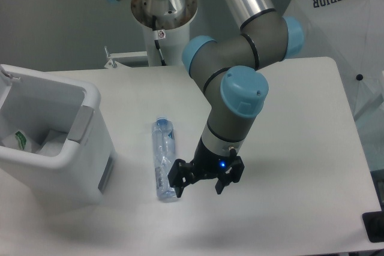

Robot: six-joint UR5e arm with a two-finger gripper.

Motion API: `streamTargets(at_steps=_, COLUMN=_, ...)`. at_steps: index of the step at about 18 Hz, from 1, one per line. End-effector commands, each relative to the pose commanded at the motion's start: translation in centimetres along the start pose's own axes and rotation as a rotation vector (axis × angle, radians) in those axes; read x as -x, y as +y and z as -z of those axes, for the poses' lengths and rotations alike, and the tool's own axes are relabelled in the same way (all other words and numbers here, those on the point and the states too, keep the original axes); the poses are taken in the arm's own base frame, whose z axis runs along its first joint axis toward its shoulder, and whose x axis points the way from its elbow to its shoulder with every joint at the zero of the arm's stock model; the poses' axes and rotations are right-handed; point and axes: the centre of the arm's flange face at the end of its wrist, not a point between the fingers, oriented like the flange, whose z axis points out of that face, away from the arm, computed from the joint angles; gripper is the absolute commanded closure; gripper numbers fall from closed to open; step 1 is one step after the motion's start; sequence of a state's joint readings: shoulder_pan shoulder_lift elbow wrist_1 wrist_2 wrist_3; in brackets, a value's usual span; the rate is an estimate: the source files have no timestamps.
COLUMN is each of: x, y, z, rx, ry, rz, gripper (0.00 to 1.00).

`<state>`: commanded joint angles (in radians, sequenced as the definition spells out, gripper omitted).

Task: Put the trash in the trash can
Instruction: 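Move the open gripper over the clear plastic bottle, then lower onto the bottle cap end and close the gripper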

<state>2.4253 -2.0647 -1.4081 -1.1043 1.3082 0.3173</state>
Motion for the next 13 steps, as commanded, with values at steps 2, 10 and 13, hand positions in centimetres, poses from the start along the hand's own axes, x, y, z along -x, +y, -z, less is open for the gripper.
streamTargets(at_steps=2, x=-1.0, y=0.5, z=-1.0, rx=0.048, ry=-0.026, rz=-0.048, gripper=0.0)
streamTargets(at_steps=10, x=-3.2, y=1.1, z=-4.0, rx=0.121, ry=-0.056, rz=-0.091, gripper=0.0)
streamTargets(at_steps=13, x=-4.0, y=1.5, z=-5.7, rx=0.174, ry=-0.062, rz=-0.101, gripper=0.0)
